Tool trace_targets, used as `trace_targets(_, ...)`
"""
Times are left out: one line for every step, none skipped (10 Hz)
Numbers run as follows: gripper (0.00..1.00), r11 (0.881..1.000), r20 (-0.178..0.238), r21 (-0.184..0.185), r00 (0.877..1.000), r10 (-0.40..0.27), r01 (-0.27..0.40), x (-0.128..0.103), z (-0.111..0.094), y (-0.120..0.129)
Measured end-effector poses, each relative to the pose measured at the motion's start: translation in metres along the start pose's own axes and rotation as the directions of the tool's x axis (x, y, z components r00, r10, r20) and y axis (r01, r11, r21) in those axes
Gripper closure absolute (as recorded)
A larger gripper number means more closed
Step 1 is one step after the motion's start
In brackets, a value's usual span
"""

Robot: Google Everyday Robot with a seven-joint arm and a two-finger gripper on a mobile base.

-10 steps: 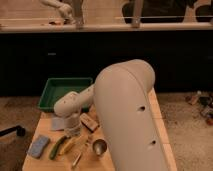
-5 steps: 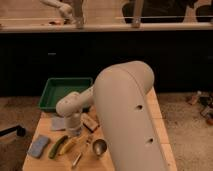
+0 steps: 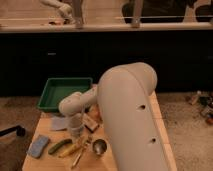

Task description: Place banana in purple bowl

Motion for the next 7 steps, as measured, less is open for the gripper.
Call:
trace_targets(0.94,1.000,0.011,0.006,1.000,0.003,-0.003,0.002,0.000,0.001)
trace_targets(0.99,1.000,0.022,0.012,1.000,0.004,-0.005,0.003,-0.001,0.001)
trace_targets(1.00,1.000,0.027,0.014,1.000,0.005,-0.005,0.004,-0.001,0.002)
trace_targets(1.00,1.000,0.032,0.018,0.999,0.004,-0.004,0.003,-0.002,0.001)
trace_targets(1.00,1.000,0.032,0.025,0.999,0.004,-0.004,0.003,-0.003,0.001)
trace_targets(1.00,0.999,0.025,0.033,1.000,0.001,-0.002,0.002,-0.006,0.002)
trace_targets(1.00,0.999,-0.021,0.041,1.000,-0.001,0.002,-0.003,-0.015,0.002)
